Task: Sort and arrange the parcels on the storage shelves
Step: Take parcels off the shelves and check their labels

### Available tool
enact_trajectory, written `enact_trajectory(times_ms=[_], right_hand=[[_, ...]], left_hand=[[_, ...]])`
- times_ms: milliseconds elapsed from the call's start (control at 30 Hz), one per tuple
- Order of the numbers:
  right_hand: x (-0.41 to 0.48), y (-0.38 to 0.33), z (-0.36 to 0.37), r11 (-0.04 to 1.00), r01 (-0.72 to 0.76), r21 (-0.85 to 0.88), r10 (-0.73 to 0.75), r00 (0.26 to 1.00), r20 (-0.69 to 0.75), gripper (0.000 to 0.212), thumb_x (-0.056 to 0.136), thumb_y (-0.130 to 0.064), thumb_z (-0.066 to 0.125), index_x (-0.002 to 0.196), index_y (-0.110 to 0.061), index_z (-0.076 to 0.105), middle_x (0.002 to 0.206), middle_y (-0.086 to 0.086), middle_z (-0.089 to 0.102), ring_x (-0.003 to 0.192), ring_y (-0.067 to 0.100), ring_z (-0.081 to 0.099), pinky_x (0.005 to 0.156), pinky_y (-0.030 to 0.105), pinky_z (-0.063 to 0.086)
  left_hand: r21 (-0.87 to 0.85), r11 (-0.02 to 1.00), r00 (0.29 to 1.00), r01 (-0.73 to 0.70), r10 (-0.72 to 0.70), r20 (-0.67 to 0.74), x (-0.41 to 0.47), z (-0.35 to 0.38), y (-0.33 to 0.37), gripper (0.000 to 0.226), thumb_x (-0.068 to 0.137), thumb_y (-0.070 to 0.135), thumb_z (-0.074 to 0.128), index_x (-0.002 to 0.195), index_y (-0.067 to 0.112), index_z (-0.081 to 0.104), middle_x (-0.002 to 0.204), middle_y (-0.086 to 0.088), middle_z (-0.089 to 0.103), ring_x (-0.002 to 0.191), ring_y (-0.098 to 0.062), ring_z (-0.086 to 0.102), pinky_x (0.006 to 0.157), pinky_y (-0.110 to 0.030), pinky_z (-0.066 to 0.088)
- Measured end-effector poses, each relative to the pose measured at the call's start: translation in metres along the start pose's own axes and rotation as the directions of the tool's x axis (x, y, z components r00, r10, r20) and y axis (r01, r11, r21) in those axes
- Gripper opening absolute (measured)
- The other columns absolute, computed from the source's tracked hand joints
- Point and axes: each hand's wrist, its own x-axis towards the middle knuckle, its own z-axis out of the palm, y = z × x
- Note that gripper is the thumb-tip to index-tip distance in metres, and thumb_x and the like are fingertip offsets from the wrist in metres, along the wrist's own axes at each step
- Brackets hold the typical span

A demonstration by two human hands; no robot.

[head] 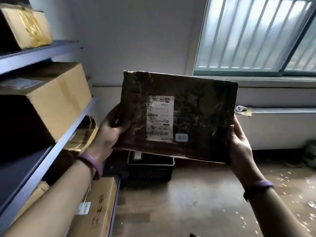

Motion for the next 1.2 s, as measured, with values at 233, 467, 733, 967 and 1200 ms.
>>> enact_trajectory(times_ms=[233,467,733,967,1200], right_hand=[[0.150,0.079,0.049,1.000,0.014,0.009,-0.013,0.997,-0.076,0.040,0.104,-0.026,0.038,0.142,-0.037,0.046,0.142,-0.005,0.055,0.131,0.020,0.052,0.104,0.038,0.045],[0.268,0.134,0.064,0.999,-0.049,-0.009,0.048,0.993,-0.109,0.040,0.104,-0.025,0.037,0.141,-0.036,0.047,0.141,0.000,0.056,0.130,0.024,0.052,0.111,0.049,0.039],[0.423,0.230,0.038,0.989,-0.145,0.014,0.145,0.989,-0.003,0.038,0.103,-0.027,0.039,0.137,-0.041,0.051,0.141,-0.005,0.055,0.131,0.021,0.052,0.113,0.055,0.034],[0.532,0.335,0.013,0.959,-0.278,-0.060,0.282,0.957,0.066,0.039,0.104,-0.027,0.039,0.140,-0.036,0.049,0.146,-0.006,0.050,0.137,0.018,0.045,0.117,0.050,0.028],[0.560,0.446,0.002,0.895,-0.408,-0.182,0.426,0.902,0.073,0.043,0.104,-0.026,0.037,0.146,-0.029,0.042,0.148,-0.009,0.048,0.138,0.014,0.042,0.118,0.048,0.029]], left_hand=[[0.002,1.000,1.000,0.004,-0.004,0.024,0.179,-0.021,-0.056,0.058,0.088,-0.006,0.058,0.140,0.019,0.047,0.128,0.011,0.062,0.115,-0.005,0.059,0.086,-0.016,0.050],[0.018,0.998,0.998,0.057,-0.058,0.030,0.295,-0.021,-0.107,0.059,0.087,-0.005,0.058,0.141,0.017,0.045,0.134,-0.001,0.059,0.122,-0.013,0.056,0.090,-0.017,0.050],[0.049,0.987,0.984,0.155,-0.150,-0.096,0.410,0.007,-0.203,0.058,0.087,-0.006,0.057,0.138,0.019,0.047,0.128,0.005,0.061,0.114,-0.006,0.059,0.101,-0.030,0.043],[0.053,0.945,0.925,0.324,-0.304,-0.229,0.479,0.023,-0.312,0.056,0.089,-0.007,0.055,0.134,0.024,0.043,0.115,0.013,0.061,0.094,0.009,0.063,0.074,-0.009,0.051],[0.132,0.835,0.833,0.535,-0.494,-0.249,0.502,-0.001,-0.424,0.063,0.090,0.001,0.060,0.141,0.032,0.038,0.121,0.022,0.055,0.103,0.023,0.052,0.082,-0.008,0.045]])
